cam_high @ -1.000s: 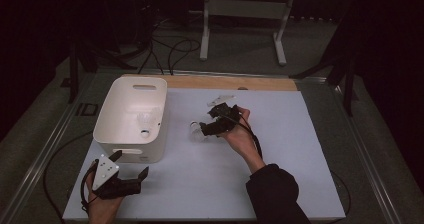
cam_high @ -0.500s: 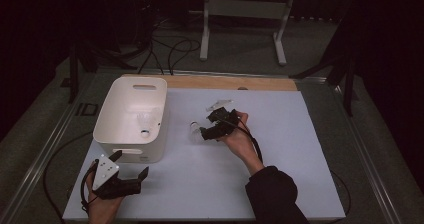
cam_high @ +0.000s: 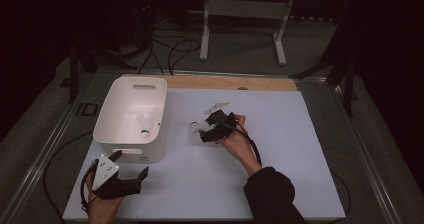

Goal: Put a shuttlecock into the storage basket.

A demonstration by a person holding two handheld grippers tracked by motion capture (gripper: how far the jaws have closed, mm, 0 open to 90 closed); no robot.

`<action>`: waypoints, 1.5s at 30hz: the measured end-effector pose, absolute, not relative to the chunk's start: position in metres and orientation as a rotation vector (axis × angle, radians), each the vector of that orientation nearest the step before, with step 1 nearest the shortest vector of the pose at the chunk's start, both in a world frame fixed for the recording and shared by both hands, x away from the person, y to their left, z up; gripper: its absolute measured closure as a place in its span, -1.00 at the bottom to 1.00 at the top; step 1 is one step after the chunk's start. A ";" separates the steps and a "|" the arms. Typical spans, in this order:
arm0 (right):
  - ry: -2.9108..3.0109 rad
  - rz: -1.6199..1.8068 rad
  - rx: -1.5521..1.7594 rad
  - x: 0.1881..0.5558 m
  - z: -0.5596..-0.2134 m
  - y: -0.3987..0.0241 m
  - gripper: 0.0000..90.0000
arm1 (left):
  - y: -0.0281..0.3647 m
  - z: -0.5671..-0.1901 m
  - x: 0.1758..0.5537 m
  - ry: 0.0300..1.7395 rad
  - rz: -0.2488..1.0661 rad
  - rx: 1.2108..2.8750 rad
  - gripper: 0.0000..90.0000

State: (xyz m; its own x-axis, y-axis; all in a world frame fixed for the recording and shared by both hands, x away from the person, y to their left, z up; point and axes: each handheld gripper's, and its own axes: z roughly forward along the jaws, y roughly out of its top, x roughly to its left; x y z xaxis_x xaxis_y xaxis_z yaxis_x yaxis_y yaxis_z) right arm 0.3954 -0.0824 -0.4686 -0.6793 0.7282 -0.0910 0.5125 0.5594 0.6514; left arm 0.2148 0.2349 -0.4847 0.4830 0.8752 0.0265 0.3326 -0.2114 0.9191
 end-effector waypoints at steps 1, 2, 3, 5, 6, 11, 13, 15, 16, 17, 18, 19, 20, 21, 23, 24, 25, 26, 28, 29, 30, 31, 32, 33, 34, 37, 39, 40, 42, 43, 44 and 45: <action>2.449 0.855 1.012 0.395 -0.469 -0.082 -0.69 | 0.235 -0.485 0.215 1.025 0.710 1.770 -1.00; 2.450 0.855 1.008 0.396 -0.470 -0.081 -0.68 | 0.235 -0.485 0.215 1.025 0.710 1.770 -1.00; 2.451 0.852 1.010 0.396 -0.471 -0.080 -0.67 | 0.235 -0.485 0.215 1.025 0.710 1.771 -1.00; 2.463 0.842 1.001 0.396 -0.473 -0.079 -0.65 | 0.235 -0.485 0.215 1.024 0.710 1.772 -1.00; 2.465 0.838 1.004 0.396 -0.474 -0.078 -0.63 | 0.235 -0.485 0.215 1.024 0.710 1.771 -1.00; 2.469 0.822 0.995 0.397 -0.477 -0.074 -0.55 | 0.235 -0.485 0.215 1.025 0.710 1.770 -1.00; 2.470 0.810 0.990 0.397 -0.478 -0.072 -0.51 | 0.235 -0.485 0.215 1.025 0.710 1.771 -1.00; 2.466 0.800 0.978 0.397 -0.480 -0.070 -0.46 | 0.235 -0.485 0.215 1.025 0.711 1.770 -1.00; 2.466 0.797 0.971 0.398 -0.480 -0.069 -0.42 | 0.235 -0.485 0.215 1.026 0.710 1.768 -1.00; 2.467 0.798 0.973 0.398 -0.480 -0.068 -0.39 | 0.235 -0.485 0.215 1.026 0.711 1.769 -1.00; 2.470 0.796 0.969 0.399 -0.481 -0.068 -0.34 | 0.235 -0.485 0.215 1.025 0.711 1.770 -1.00; 2.473 0.795 0.962 0.399 -0.482 -0.067 -0.29 | 0.235 -0.485 0.215 1.026 0.711 1.770 -1.00; 2.475 0.793 0.962 0.399 -0.482 -0.066 -0.23 | 0.235 -0.485 0.215 1.026 0.711 1.770 -1.00; 2.476 0.785 0.945 0.399 -0.483 -0.065 -0.18 | 0.235 -0.485 0.215 1.026 0.711 1.770 -1.00; 2.472 0.782 0.946 0.399 -0.486 -0.062 -0.09 | 0.235 -0.485 0.215 1.026 0.711 1.770 -1.00; 2.474 0.782 0.936 0.399 -0.487 -0.061 -0.04 | 0.235 -0.485 0.215 1.026 0.711 1.770 -1.00; 2.469 0.789 0.931 0.400 -0.488 -0.060 0.00 | 0.235 -0.485 0.215 1.026 0.711 1.770 -1.00; 2.466 0.787 0.920 0.401 -0.488 -0.059 0.05 | 0.235 -0.485 0.215 1.025 0.711 1.770 -1.00; 2.457 0.785 0.914 0.401 -0.489 -0.055 0.17 | 0.235 -0.485 0.215 1.026 0.712 1.771 -1.00; 2.457 0.774 0.908 0.401 -0.490 -0.053 0.22 | 0.235 -0.485 0.215 1.026 0.711 1.766 -1.00; 2.461 0.762 0.883 0.401 -0.491 -0.052 0.26 | 0.236 -0.484 0.215 1.026 0.711 1.765 -1.00; 2.456 0.745 0.871 0.401 -0.491 -0.050 0.31 | 0.236 -0.484 0.215 1.027 0.710 1.766 -1.00; 2.452 0.734 0.854 0.402 -0.492 -0.048 0.35 | 0.236 -0.484 0.215 1.026 0.711 1.766 -1.00; 2.453 0.728 0.849 0.402 -0.493 -0.047 0.40 | 0.236 -0.484 0.215 1.025 0.711 1.766 -1.00; 2.455 0.729 0.846 0.403 -0.494 -0.046 0.45 | 0.236 -0.484 0.214 1.025 0.711 1.765 -1.00; 2.452 0.726 0.855 0.405 -0.496 -0.044 0.58 | 0.236 -0.484 0.214 1.026 0.711 1.766 -1.00; 2.449 0.731 0.856 0.406 -0.498 -0.044 0.69 | 0.236 -0.484 0.214 1.026 0.711 1.764 -1.00; 2.450 0.736 0.859 0.407 -0.498 -0.045 0.74 | 0.236 -0.484 0.214 1.026 0.711 1.764 -1.00; 2.453 0.745 0.860 0.407 -0.497 -0.045 0.83 | 0.236 -0.484 0.214 1.026 0.711 1.764 -1.00; 2.452 0.749 0.859 0.407 -0.496 -0.045 0.89 | 0.236 -0.484 0.214 1.026 0.711 1.765 -1.00; 2.452 0.752 0.862 0.407 -0.495 -0.045 0.92 | 0.236 -0.484 0.214 1.026 0.711 1.765 -1.00; 2.452 0.756 0.858 0.407 -0.495 -0.046 0.93 | 0.236 -0.484 0.214 1.026 0.711 1.766 -1.00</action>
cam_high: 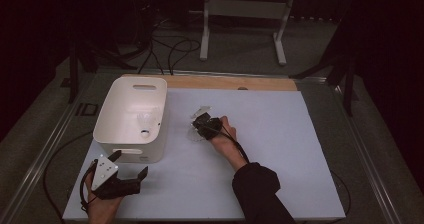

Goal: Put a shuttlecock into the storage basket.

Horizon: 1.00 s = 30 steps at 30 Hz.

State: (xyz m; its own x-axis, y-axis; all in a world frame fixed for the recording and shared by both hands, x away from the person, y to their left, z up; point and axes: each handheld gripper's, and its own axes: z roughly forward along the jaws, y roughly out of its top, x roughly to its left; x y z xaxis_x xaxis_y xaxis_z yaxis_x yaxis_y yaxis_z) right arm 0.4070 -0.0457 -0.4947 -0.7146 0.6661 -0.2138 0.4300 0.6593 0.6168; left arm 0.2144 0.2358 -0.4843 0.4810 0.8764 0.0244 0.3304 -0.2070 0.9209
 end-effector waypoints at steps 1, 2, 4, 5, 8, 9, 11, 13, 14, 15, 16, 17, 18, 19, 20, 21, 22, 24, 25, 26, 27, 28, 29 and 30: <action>2.453 0.761 0.863 0.407 -0.494 -0.046 0.94 | 0.236 -0.484 0.214 1.026 0.711 1.765 -1.00; 2.451 0.758 0.870 0.407 -0.493 -0.046 0.95 | 0.236 -0.484 0.214 1.025 0.711 1.764 -1.00; 2.448 0.770 0.892 0.407 -0.492 -0.048 0.95 | 0.236 -0.484 0.214 1.025 0.711 1.765 -1.00; 2.451 0.783 0.899 0.407 -0.491 -0.049 0.95 | 0.236 -0.484 0.214 1.026 0.711 1.765 -1.00; 2.455 0.806 0.926 0.408 -0.491 -0.051 0.95 | 0.236 -0.484 0.214 1.025 0.711 1.765 -1.00; 2.456 0.808 0.934 0.408 -0.490 -0.052 0.95 | 0.235 -0.484 0.214 1.025 0.711 1.765 -1.00; 2.457 0.817 0.959 0.408 -0.491 -0.054 0.95 | 0.235 -0.484 0.214 1.025 0.711 1.765 -1.00; 2.462 0.828 0.975 0.408 -0.490 -0.056 0.95 | 0.235 -0.484 0.214 1.025 0.711 1.765 -1.00; 2.462 0.837 0.983 0.409 -0.490 -0.056 0.95 | 0.235 -0.484 0.214 1.025 0.711 1.765 -1.00; 2.459 0.838 0.989 0.409 -0.490 -0.057 0.95 | 0.235 -0.484 0.214 1.025 0.711 1.764 -1.00; 2.461 0.839 0.993 0.408 -0.490 -0.057 0.95 | 0.235 -0.485 0.214 1.025 0.712 1.765 -1.00; 2.460 0.842 1.001 0.408 -0.489 -0.057 0.95 | 0.235 -0.485 0.214 1.026 0.711 1.765 -1.00; 2.460 0.843 0.998 0.408 -0.489 -0.057 0.95 | 0.235 -0.484 0.214 1.025 0.712 1.765 -1.00; 2.460 0.842 0.992 0.408 -0.488 -0.057 0.95 | 0.235 -0.484 0.214 1.025 0.711 1.764 -1.00; 2.459 0.844 0.995 0.407 -0.487 -0.057 0.95 | 0.235 -0.484 0.214 1.026 0.711 1.765 -1.00; 2.458 0.846 0.995 0.407 -0.487 -0.057 0.95 | 0.235 -0.485 0.214 1.026 0.711 1.765 -1.00; 2.459 0.848 0.998 0.407 -0.486 -0.058 0.95 | 0.235 -0.485 0.214 1.026 0.711 1.765 -1.00; 2.459 0.850 1.000 0.407 -0.485 -0.057 0.95 | 0.235 -0.485 0.214 1.025 0.711 1.766 -1.00; 2.459 0.848 0.997 0.406 -0.485 -0.058 0.95 | 0.235 -0.485 0.214 1.025 0.711 1.767 -1.00; 2.461 0.853 1.003 0.406 -0.484 -0.058 0.95 | 0.235 -0.485 0.214 1.025 0.711 1.767 -1.00; 2.463 0.861 1.012 0.406 -0.484 -0.058 0.95 | 0.235 -0.485 0.214 1.025 0.711 1.766 -1.00; 2.463 0.866 1.018 0.406 -0.484 -0.059 0.95 | 0.235 -0.485 0.214 1.026 0.712 1.765 -1.00; 2.464 0.867 1.022 0.406 -0.483 -0.059 0.95 | 0.235 -0.485 0.214 1.026 0.711 1.765 -1.00; 2.463 0.867 1.027 0.406 -0.483 -0.060 0.95 | 0.235 -0.485 0.214 1.025 0.711 1.767 -1.00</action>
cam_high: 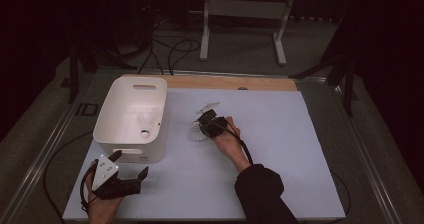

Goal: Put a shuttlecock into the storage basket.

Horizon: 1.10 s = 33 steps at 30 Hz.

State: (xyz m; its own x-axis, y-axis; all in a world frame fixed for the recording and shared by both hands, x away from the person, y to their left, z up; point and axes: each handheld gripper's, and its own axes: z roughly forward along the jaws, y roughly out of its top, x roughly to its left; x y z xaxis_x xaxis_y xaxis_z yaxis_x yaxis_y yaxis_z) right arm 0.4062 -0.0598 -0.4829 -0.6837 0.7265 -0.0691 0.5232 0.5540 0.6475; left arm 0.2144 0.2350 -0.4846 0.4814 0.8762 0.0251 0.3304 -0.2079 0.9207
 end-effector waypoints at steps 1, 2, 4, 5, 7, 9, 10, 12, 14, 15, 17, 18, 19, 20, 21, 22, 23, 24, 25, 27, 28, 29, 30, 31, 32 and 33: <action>2.463 0.867 1.030 0.406 -0.483 -0.060 0.95 | 0.235 -0.485 0.214 1.025 0.711 1.766 -1.00; 2.466 0.874 1.035 0.406 -0.482 -0.061 0.95 | 0.235 -0.485 0.214 1.025 0.711 1.766 -1.00; 2.465 0.876 1.044 0.406 -0.481 -0.062 0.95 | 0.235 -0.485 0.214 1.025 0.711 1.767 -1.00; 2.464 0.876 1.041 0.406 -0.480 -0.063 0.95 | 0.235 -0.485 0.214 1.025 0.711 1.766 -1.00; 2.459 0.875 1.059 0.406 -0.479 -0.064 0.95 | 0.235 -0.485 0.214 1.025 0.711 1.768 -1.00; 2.458 0.881 1.076 0.406 -0.478 -0.065 0.95 | 0.235 -0.485 0.214 1.024 0.711 1.769 -1.00; 2.457 0.882 1.078 0.406 -0.477 -0.066 0.95 | 0.235 -0.485 0.214 1.024 0.711 1.769 -1.00; 2.457 0.883 1.088 0.406 -0.477 -0.066 0.95 | 0.235 -0.485 0.215 1.024 0.711 1.769 -1.00; 2.456 0.885 1.092 0.405 -0.476 -0.067 0.95 | 0.235 -0.485 0.215 1.024 0.711 1.769 -1.00; 2.456 0.885 1.094 0.405 -0.475 -0.067 0.95 | 0.235 -0.485 0.215 1.024 0.711 1.770 -1.00; 2.457 0.891 1.095 0.405 -0.474 -0.068 0.95 | 0.235 -0.485 0.215 1.024 0.711 1.769 -1.00; 2.457 0.891 1.095 0.405 -0.474 -0.068 0.95 | 0.235 -0.485 0.215 1.024 0.711 1.769 -1.00; 2.455 0.894 1.101 0.405 -0.473 -0.068 0.95 | 0.235 -0.485 0.215 1.025 0.711 1.770 -1.00; 2.456 0.899 1.105 0.405 -0.472 -0.069 0.95 | 0.235 -0.485 0.215 1.025 0.711 1.770 -1.00; 2.458 0.904 1.113 0.405 -0.471 -0.069 0.95 | 0.235 -0.485 0.215 1.024 0.711 1.769 -1.00; 2.457 0.904 1.113 0.405 -0.471 -0.070 0.95 | 0.235 -0.485 0.215 1.025 0.711 1.770 -1.00; 2.457 0.904 1.114 0.405 -0.470 -0.070 0.95 | 0.235 -0.485 0.215 1.025 0.711 1.770 -1.00; 2.457 0.903 1.120 0.404 -0.470 -0.070 0.95 | 0.235 -0.485 0.214 1.025 0.712 1.769 -1.00; 2.456 0.908 1.122 0.404 -0.469 -0.071 0.95 | 0.235 -0.485 0.214 1.026 0.712 1.767 -1.00; 2.455 0.914 1.129 0.404 -0.468 -0.071 0.95 | 0.235 -0.485 0.214 1.026 0.712 1.768 -1.00; 2.455 0.914 1.129 0.404 -0.468 -0.071 0.95 | 0.235 -0.485 0.214 1.026 0.712 1.768 -1.00; 2.453 0.923 1.143 0.404 -0.467 -0.072 0.95 | 0.235 -0.485 0.214 1.025 0.712 1.768 -1.00; 2.453 0.923 1.143 0.404 -0.467 -0.072 0.95 | 0.235 -0.485 0.214 1.025 0.712 1.768 -1.00; 2.452 0.925 1.146 0.404 -0.466 -0.073 0.95 | 0.235 -0.485 0.214 1.027 0.712 1.765 -1.00; 2.450 0.929 1.150 0.404 -0.465 -0.073 0.95 | 0.235 -0.485 0.214 1.027 0.712 1.766 -1.00; 2.450 0.929 1.150 0.404 -0.465 -0.073 0.95 | 0.235 -0.485 0.214 1.027 0.712 1.766 -1.00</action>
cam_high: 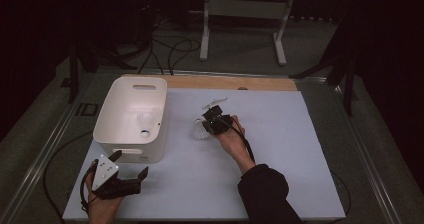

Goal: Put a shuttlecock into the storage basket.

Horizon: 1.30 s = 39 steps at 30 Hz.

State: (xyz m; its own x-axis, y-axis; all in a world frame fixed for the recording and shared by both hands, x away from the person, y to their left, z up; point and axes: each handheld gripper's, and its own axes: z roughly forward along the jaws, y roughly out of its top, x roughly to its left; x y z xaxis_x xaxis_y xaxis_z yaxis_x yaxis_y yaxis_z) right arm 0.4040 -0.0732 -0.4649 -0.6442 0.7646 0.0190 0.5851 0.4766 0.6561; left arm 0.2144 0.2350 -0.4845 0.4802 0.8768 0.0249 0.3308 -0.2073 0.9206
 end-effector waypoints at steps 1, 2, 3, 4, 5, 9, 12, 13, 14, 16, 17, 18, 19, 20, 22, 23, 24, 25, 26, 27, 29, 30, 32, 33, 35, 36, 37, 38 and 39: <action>2.446 0.934 1.152 0.404 -0.464 -0.074 0.95 | 0.235 -0.484 0.214 1.026 0.711 1.767 -1.00; 2.446 0.934 1.152 0.404 -0.464 -0.074 0.95 | 0.235 -0.484 0.214 1.026 0.711 1.767 -1.00; 2.445 0.935 1.156 0.404 -0.463 -0.074 0.95 | 0.235 -0.484 0.214 1.026 0.711 1.767 -1.00; 2.445 0.939 1.155 0.403 -0.462 -0.075 0.95 | 0.235 -0.484 0.214 1.026 0.711 1.766 -1.00; 2.442 0.939 1.153 0.403 -0.462 -0.075 0.95 | 0.235 -0.484 0.214 1.026 0.711 1.766 -1.00; 2.439 0.947 1.144 0.402 -0.459 -0.076 0.95 | 0.235 -0.485 0.214 1.026 0.712 1.765 -1.00; 2.434 0.953 1.142 0.401 -0.458 -0.075 0.95 | 0.235 -0.485 0.214 1.027 0.712 1.765 -1.00; 2.435 0.954 1.142 0.401 -0.457 -0.075 0.95 | 0.235 -0.485 0.214 1.027 0.712 1.765 -1.00; 2.435 0.954 1.142 0.401 -0.457 -0.075 0.95 | 0.235 -0.484 0.214 1.027 0.712 1.764 -1.00; 2.432 0.958 1.141 0.401 -0.453 -0.074 0.95 | 0.235 -0.484 0.214 1.027 0.712 1.764 -1.00; 2.432 0.958 1.141 0.401 -0.453 -0.074 0.95 | 0.235 -0.484 0.214 1.027 0.712 1.764 -1.00; 2.428 0.960 1.136 0.400 -0.451 -0.073 0.95 | 0.235 -0.484 0.214 1.026 0.711 1.764 -1.00; 2.429 0.964 1.131 0.400 -0.449 -0.073 0.95 | 0.235 -0.484 0.214 1.026 0.712 1.765 -1.00; 2.427 0.963 1.128 0.400 -0.448 -0.073 0.95 | 0.235 -0.484 0.214 1.026 0.712 1.765 -1.00; 2.426 0.965 1.126 0.399 -0.447 -0.072 0.95 | 0.235 -0.484 0.214 1.026 0.712 1.765 -1.00; 2.425 0.967 1.127 0.399 -0.446 -0.072 0.95 | 0.235 -0.484 0.214 1.026 0.712 1.765 -1.00; 2.421 0.964 1.125 0.399 -0.445 -0.072 0.95 | 0.235 -0.484 0.214 1.026 0.711 1.765 -1.00; 2.422 0.963 1.129 0.399 -0.445 -0.073 0.95 | 0.235 -0.484 0.214 1.026 0.712 1.765 -1.00; 2.421 0.964 1.129 0.399 -0.445 -0.073 0.95 | 0.235 -0.484 0.214 1.026 0.712 1.765 -1.00; 2.421 0.963 1.131 0.399 -0.445 -0.073 0.95 | 0.235 -0.485 0.214 1.027 0.712 1.766 -1.00; 2.416 0.966 1.131 0.399 -0.444 -0.074 0.95 | 0.235 -0.484 0.214 1.027 0.712 1.766 -1.00; 2.418 0.966 1.129 0.399 -0.444 -0.074 0.95 | 0.235 -0.485 0.214 1.027 0.712 1.766 -1.00; 2.413 0.968 1.130 0.398 -0.443 -0.075 0.95 | 0.235 -0.484 0.214 1.027 0.712 1.766 -1.00; 2.410 0.976 1.133 0.398 -0.442 -0.075 0.95 | 0.235 -0.484 0.214 1.027 0.712 1.765 -1.00; 2.407 0.977 1.128 0.398 -0.442 -0.076 0.95 | 0.235 -0.484 0.214 1.027 0.712 1.765 -1.00; 2.403 0.984 1.129 0.397 -0.440 -0.076 0.96 | 0.235 -0.484 0.214 1.027 0.712 1.765 -1.00; 2.403 0.985 1.127 0.396 -0.439 -0.076 0.96 | 0.235 -0.484 0.214 1.027 0.711 1.766 -1.00; 2.401 0.986 1.124 0.396 -0.439 -0.077 0.96 | 0.235 -0.484 0.214 1.027 0.711 1.767 -1.00; 2.402 0.986 1.125 0.396 -0.438 -0.077 0.96 | 0.235 -0.484 0.214 1.027 0.711 1.767 -1.00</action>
